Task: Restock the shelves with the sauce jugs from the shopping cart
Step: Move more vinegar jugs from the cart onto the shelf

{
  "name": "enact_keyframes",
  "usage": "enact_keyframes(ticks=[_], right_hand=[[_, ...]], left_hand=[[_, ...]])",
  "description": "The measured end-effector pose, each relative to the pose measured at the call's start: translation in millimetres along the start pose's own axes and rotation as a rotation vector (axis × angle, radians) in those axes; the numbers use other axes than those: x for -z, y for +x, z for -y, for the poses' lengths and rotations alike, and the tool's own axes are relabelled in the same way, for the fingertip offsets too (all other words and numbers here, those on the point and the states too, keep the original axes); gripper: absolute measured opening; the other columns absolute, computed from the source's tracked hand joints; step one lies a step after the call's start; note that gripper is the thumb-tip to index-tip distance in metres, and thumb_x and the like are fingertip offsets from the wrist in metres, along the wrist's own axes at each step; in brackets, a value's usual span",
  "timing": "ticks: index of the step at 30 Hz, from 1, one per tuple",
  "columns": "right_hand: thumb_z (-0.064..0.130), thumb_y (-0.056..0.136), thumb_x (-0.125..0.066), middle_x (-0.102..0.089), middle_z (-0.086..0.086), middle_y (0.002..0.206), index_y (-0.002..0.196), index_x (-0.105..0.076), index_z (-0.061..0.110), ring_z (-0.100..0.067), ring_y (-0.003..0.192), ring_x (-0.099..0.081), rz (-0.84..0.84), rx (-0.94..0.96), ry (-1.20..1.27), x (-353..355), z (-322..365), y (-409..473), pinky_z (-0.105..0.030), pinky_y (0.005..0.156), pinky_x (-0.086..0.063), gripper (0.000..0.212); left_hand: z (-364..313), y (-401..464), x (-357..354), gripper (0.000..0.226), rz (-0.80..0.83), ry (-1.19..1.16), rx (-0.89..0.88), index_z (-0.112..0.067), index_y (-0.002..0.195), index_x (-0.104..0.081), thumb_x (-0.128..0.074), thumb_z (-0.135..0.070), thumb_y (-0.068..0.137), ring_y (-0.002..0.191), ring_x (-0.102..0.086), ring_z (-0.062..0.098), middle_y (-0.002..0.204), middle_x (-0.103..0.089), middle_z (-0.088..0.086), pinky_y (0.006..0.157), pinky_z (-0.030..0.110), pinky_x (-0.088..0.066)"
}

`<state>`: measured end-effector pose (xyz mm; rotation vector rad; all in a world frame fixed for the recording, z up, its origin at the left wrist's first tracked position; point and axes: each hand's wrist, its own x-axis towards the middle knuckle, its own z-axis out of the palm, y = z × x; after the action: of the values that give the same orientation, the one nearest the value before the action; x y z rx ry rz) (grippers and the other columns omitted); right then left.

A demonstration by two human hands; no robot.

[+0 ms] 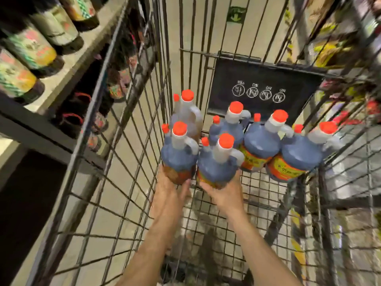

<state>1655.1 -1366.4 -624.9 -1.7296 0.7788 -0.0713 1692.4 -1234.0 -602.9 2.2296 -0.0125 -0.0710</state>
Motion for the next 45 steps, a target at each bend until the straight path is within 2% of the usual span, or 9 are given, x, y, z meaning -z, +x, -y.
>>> enact_keyframes(ticks=[5,8,12,17,22,25,30,37,45], right_hand=[[0.041,0.043,-0.088,-0.06,-0.005,0.125,0.127,-0.044,0.019,-0.019,0.115,-0.059,-0.087,0.033,0.077,4,-8,3,-0.039,0.096,-0.05,0.097],[0.049,0.041,-0.085,-0.06,0.002,0.125,0.119,-0.043,0.044,-0.015,0.115,-0.059,-0.115,0.034,0.099,14,-14,2,-0.044,0.095,-0.05,0.088],[0.047,0.042,-0.086,-0.06,0.005,0.124,0.124,-0.043,0.026,-0.016,0.115,-0.059,-0.15,-0.001,0.049,32,-18,-4,-0.041,0.094,-0.051,0.095],[0.026,0.051,-0.091,-0.058,0.006,0.125,0.127,-0.039,0.024,-0.013,0.114,-0.057,-0.164,0.022,0.054,52,-25,-8,-0.034,0.096,-0.048,0.092],[0.009,0.054,-0.089,-0.045,0.018,0.128,0.14,-0.026,0.014,-0.001,0.117,-0.046,-0.14,0.057,0.065,54,-30,-7,-0.004,0.091,-0.037,0.106],[0.014,0.05,-0.092,-0.048,0.003,0.133,0.14,-0.028,0.01,-0.014,0.121,-0.051,-0.172,0.067,0.044,48,-32,-1,-0.024,0.097,-0.042,0.11],[0.031,0.043,-0.091,-0.057,-0.002,0.127,0.13,-0.042,0.014,-0.017,0.113,-0.056,-0.256,0.02,0.01,43,-28,-3,-0.03,0.091,-0.046,0.102],[0.029,0.052,-0.091,-0.064,-0.005,0.113,0.115,-0.05,0.019,-0.024,0.098,-0.063,-0.259,-0.142,0.029,53,-3,-37,-0.034,0.08,-0.05,0.077],[0.021,0.057,-0.088,-0.062,-0.011,0.101,0.101,-0.046,0.018,-0.022,0.081,-0.059,-0.372,-0.158,0.091,95,69,-103,-0.03,0.071,-0.043,0.061]], left_hand=[[-2,12,-12,0.074,-0.12,-0.178,-0.046,0.003,0.132,-0.039,-0.077,0.0,0.069,0.107,-0.04,-0.01,0.122,-0.048,0.003,0.088,-0.005,-0.028],[1,13,-19,0.087,-0.134,-0.111,0.029,-0.009,0.134,-0.04,-0.082,-0.031,0.062,0.116,-0.046,0.006,0.129,-0.051,0.004,0.099,0.016,-0.036],[-8,0,-41,0.095,-0.062,0.007,0.187,-0.012,0.142,-0.028,-0.078,-0.043,0.067,0.134,-0.035,0.029,0.142,-0.041,0.015,0.103,0.04,-0.036],[-11,-6,-52,0.087,-0.022,-0.04,0.119,0.002,0.136,-0.033,-0.08,-0.027,0.069,0.13,-0.035,0.033,0.136,-0.043,0.023,0.101,0.025,-0.025],[-8,14,-45,0.094,0.069,-0.192,-0.033,-0.004,0.137,-0.032,-0.086,-0.014,0.061,0.122,-0.04,0.008,0.135,-0.043,0.011,0.09,-0.004,-0.02],[-7,19,-43,0.091,0.101,-0.287,-0.066,-0.018,0.131,-0.033,-0.088,-0.011,0.058,0.11,-0.043,-0.016,0.124,-0.045,-0.009,0.086,-0.004,-0.028],[-10,13,-42,0.093,0.047,-0.249,0.017,-0.02,0.127,-0.04,-0.091,-0.025,0.05,0.113,-0.048,0.01,0.124,-0.049,0.002,0.088,0.011,-0.035],[-34,-17,-10,0.088,0.084,-0.155,0.076,-0.017,0.129,-0.043,-0.088,-0.029,0.055,0.096,-0.041,0.004,0.108,-0.041,-0.002,0.076,0.01,-0.029],[-103,-51,48,0.1,0.132,-0.173,0.083,-0.022,0.131,-0.045,-0.074,-0.063,0.045,0.106,-0.053,0.023,0.113,-0.05,0.006,0.09,0.033,-0.045]])
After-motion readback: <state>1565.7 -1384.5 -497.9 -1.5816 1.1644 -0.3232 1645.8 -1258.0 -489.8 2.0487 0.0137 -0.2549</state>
